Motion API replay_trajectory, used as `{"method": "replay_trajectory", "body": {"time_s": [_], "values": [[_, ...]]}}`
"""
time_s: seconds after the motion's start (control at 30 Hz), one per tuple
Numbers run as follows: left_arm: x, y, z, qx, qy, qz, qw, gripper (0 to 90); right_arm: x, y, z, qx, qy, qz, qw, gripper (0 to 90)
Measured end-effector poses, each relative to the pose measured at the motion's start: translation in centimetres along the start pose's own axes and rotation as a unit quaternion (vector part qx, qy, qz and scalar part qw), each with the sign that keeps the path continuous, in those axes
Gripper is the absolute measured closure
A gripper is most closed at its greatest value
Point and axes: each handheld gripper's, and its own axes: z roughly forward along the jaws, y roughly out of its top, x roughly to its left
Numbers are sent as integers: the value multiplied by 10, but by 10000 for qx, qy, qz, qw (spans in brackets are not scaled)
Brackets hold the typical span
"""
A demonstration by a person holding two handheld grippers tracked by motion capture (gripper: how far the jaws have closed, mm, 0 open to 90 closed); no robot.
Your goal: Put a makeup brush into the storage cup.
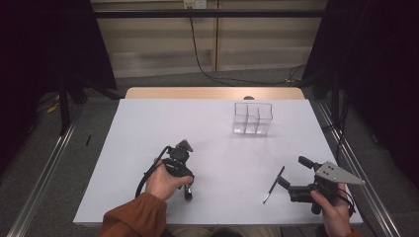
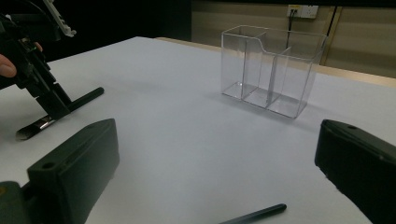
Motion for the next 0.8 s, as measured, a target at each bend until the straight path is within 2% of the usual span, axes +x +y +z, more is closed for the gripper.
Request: {"method": "replay_trajectory", "body": {"time_s": [0.13,0.17,0.2,0.3,0.57,0.63,0.7,0.77,0.8], "values": [[-1,3,1,118,55,74,9999,573,0,0,0,-4,4,6,10000,0],[-3,4,2,177,155,102,9997,584,0,0,0,-7,8,0,10000,0],[-3,4,2,177,155,102,9997,585,0,0,0,-7,8,0,10000,0],[-7,5,3,223,400,314,9985,646,0,0,0,-1,9,5,10000,0],[-6,4,4,215,426,429,9979,692,0,0,0,0,13,8,10000,0],[-4,3,4,211,459,495,9975,745,1,0,0,-1,17,5,10000,0],[-2,3,3,205,406,491,9978,782,1,0,0,9,19,-7,10000,0],[1,4,3,211,307,487,9981,784,1,0,0,8,20,-10,10000,0],[1,4,3,220,324,527,9978,785,1,-1,0,8,21,-8,10000,0]]}}
